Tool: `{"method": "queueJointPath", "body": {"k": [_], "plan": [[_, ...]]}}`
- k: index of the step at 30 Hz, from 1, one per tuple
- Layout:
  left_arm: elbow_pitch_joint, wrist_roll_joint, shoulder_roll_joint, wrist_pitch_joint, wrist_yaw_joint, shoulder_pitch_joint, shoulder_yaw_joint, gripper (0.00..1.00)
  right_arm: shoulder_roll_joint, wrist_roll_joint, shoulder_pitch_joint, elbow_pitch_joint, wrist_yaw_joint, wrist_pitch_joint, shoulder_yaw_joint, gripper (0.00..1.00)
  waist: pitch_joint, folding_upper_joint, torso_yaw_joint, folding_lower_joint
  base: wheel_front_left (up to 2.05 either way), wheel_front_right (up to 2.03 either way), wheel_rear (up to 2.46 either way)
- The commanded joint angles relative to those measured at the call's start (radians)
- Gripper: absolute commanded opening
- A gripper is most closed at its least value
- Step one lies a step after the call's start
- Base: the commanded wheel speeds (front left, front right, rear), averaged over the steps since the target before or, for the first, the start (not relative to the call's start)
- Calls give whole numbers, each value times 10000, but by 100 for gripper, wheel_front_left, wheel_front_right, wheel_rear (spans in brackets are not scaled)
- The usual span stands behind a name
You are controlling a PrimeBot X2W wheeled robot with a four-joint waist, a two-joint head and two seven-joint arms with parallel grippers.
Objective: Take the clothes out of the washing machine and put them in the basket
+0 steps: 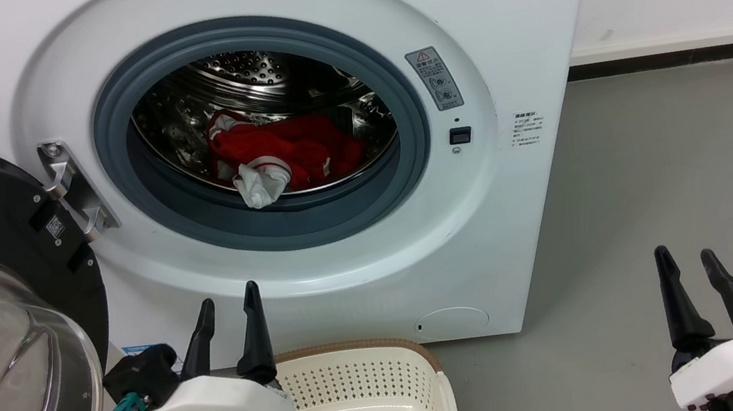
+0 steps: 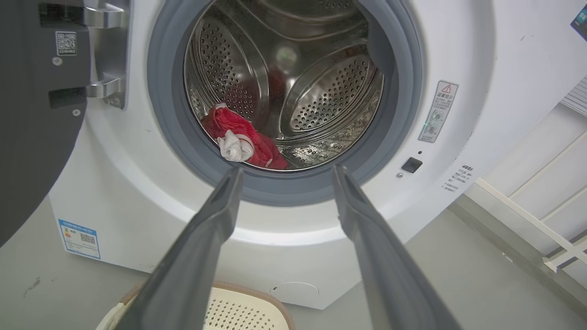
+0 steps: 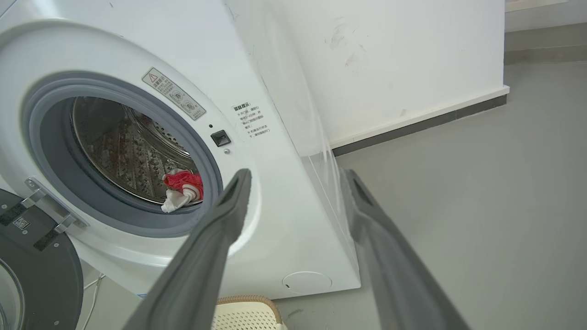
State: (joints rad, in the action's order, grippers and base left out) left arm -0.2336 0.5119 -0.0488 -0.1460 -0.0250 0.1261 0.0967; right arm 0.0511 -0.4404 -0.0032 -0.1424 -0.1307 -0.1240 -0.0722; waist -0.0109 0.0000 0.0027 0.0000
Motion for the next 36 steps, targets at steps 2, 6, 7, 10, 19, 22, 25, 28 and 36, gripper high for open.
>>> {"method": "queueJointPath", "body": {"k": [2,6,7,10,19,22,25,28,36], "plan": [[31,-429,-43,-137,69,241,69,100,-4,444,11,78,0,-100,21,100,2,0,12,0,0,0,0],[-15,-883,-66,-241,126,278,112,100,-5,879,56,95,0,-106,27,100,5,0,24,0,0,0,0],[-21,-977,-70,-267,144,282,123,100,-6,985,68,101,0,-117,29,100,5,0,28,0,0,0,0],[-47,-1302,-90,-339,184,300,146,100,-6,1284,103,103,0,-102,31,100,3,0,38,0,0,0,0],[-144,-2231,-163,-542,322,334,301,100,-8,2196,183,197,0,-182,13,100,14,0,68,0,0,0,0],[-173,-2529,-177,-612,385,328,360,100,-9,2469,213,235,0,-209,7,100,17,0,78,0,0,0,0],[-190,-2788,-201,-672,436,361,410,100,-9,2743,236,257,1,-213,-5,100,18,0,92,0,0,0,0],[-214,-3057,-228,-728,465,377,457,100,-10,2957,234,244,0,-223,-5,100,4,0,106,0,0,0,0],[-288,-3619,-258,-877,531,407,562,100,-11,3524,261,234,1,-301,-12,100,-19,0,129,0,0,0,0]]}}
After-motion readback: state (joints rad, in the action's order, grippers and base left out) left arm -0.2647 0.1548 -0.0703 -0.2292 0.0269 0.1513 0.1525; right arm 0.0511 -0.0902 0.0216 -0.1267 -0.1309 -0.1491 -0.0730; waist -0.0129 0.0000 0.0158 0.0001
